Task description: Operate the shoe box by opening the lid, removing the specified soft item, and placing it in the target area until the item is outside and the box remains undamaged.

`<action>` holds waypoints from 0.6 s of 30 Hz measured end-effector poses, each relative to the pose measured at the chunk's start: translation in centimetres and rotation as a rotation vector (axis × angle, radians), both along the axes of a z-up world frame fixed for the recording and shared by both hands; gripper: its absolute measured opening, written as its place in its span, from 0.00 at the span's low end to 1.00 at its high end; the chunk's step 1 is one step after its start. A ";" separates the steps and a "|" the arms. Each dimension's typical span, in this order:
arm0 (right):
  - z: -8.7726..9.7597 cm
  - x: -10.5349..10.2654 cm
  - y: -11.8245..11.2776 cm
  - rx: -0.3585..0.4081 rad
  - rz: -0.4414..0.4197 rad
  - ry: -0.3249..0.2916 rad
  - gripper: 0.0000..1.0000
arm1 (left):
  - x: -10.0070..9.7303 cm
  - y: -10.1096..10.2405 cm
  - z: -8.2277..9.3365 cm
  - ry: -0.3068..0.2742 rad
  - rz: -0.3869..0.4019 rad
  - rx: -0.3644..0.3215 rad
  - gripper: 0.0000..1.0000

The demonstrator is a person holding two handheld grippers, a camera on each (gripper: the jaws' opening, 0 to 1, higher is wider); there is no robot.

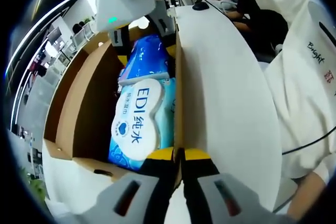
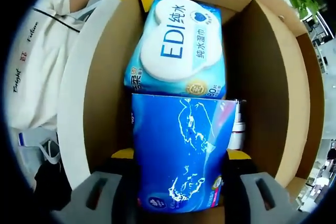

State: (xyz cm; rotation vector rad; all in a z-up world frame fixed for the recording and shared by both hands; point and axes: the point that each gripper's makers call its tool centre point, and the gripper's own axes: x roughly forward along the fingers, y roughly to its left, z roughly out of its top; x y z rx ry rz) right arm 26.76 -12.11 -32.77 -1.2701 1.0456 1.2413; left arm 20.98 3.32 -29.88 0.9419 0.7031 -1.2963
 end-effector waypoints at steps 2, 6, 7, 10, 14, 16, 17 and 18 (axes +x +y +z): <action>0.1 0.1 0.1 -0.007 -0.007 0.009 0.60 | -0.1 0.1 0.0 -0.005 -0.010 -0.003 0.04; 0.8 -0.5 0.0 0.006 -0.008 0.022 0.60 | 0.0 0.0 0.1 0.004 0.001 -0.004 0.03; 1.0 -0.5 0.0 0.010 -0.008 0.019 0.60 | 0.0 0.0 0.1 0.005 0.002 -0.004 0.03; 2.0 -0.5 -0.1 0.040 -0.019 0.013 0.60 | 0.0 0.0 0.1 0.005 0.006 -0.002 0.04; 3.3 -0.4 0.2 0.068 -0.007 -0.008 0.60 | 0.0 0.0 0.1 0.003 0.007 -0.003 0.04; 3.8 -0.1 0.4 0.075 0.000 -0.024 0.60 | 0.0 0.0 0.1 0.005 0.007 -0.001 0.04; 4.1 0.0 0.5 0.081 0.018 -0.038 0.60 | 0.0 0.0 0.1 0.005 0.008 0.000 0.04; 4.4 -0.1 0.4 0.072 0.013 -0.045 0.60 | 0.0 0.0 0.1 0.006 0.010 -0.001 0.04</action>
